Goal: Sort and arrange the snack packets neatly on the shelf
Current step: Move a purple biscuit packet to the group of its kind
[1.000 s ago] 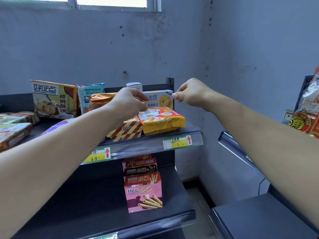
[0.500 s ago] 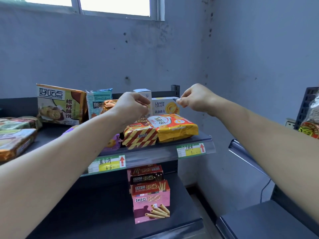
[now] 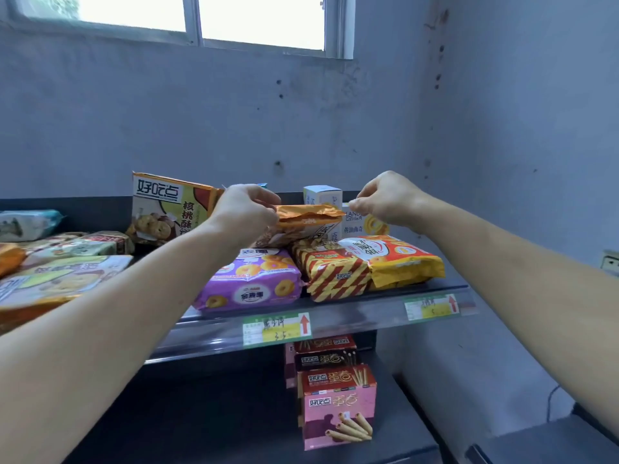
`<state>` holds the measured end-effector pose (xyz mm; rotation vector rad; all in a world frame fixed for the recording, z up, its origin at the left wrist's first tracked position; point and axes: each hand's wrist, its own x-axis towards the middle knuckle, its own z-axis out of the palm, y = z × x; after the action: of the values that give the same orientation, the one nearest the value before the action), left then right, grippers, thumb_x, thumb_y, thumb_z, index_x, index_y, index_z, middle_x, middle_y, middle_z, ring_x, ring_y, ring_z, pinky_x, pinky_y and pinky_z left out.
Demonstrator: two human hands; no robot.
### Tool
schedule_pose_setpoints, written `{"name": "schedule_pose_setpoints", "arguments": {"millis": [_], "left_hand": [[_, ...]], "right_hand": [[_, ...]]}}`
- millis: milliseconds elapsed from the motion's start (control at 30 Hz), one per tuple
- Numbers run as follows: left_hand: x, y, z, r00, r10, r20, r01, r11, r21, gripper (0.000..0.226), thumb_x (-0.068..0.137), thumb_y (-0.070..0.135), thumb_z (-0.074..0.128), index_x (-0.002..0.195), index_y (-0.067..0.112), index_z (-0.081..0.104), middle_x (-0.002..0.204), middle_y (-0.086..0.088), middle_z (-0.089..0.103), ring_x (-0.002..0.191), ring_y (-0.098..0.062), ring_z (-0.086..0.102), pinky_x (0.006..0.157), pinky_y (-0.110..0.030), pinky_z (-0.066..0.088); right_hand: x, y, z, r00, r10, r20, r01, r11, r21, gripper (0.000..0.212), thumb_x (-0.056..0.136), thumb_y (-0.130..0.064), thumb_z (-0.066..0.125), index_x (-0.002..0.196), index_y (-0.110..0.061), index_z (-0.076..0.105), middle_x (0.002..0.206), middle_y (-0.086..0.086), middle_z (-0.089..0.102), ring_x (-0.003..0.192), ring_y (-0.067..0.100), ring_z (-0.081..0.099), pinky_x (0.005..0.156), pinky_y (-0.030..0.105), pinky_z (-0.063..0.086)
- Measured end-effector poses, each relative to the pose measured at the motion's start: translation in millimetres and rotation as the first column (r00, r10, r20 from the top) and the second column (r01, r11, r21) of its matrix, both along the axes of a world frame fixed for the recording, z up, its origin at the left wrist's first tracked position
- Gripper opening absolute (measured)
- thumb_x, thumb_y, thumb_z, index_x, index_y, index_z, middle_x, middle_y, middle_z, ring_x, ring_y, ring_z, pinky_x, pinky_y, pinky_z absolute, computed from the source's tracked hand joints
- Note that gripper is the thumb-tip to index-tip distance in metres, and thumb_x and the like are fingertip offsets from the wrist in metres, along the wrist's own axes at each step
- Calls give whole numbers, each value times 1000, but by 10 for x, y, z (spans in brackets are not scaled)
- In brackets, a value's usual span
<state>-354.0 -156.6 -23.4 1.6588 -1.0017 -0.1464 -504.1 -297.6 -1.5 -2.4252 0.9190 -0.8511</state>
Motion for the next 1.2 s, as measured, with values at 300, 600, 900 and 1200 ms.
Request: {"name": "schedule_pose_setpoints", "arguments": {"millis": [300, 600, 900, 1200], "left_hand": [[214, -64, -37, 999, 41, 11, -41, 999, -1, 26, 83, -3, 61, 105, 9, 65, 100, -10, 65, 88, -20, 58, 80, -32, 51], [315, -93, 33, 992, 125, -23, -125, 992, 4, 23, 84, -2, 61, 103, 12, 63, 106, -10, 64, 100, -23, 60, 92, -39, 52], [462, 51, 34, 968, 244, -54, -240, 968, 69, 21, 84, -4, 60, 101, 7, 61, 105, -11, 63, 102, -24, 58, 77, -29, 51], [668, 198, -133, 954, 299, 10, -217, 671, 709, 49, 75, 37, 76, 104, 2, 58, 92, -14, 71, 76, -23, 68, 65, -31, 55]], "right_hand": [[192, -69, 12, 1000, -22, -18, 22, 999, -28, 28, 91, -26, 61, 104, -3, 70, 102, 9, 67, 92, 23, 62, 70, 30, 50], [429, -286, 116, 998, 57, -25, -59, 997, -57, 27, 91, -25, 60, 106, -4, 69, 109, 8, 66, 90, 19, 58, 64, 27, 44], [832, -145, 148, 966, 257, 6, -256, 965, -63, 27, 91, -26, 61, 108, -6, 67, 109, 7, 66, 87, 17, 57, 62, 22, 43], [881, 68, 84, 963, 269, -29, -270, 960, -70, 21, 91, -28, 61, 91, -10, 70, 85, 3, 70, 68, 12, 60, 49, 16, 41]]}}
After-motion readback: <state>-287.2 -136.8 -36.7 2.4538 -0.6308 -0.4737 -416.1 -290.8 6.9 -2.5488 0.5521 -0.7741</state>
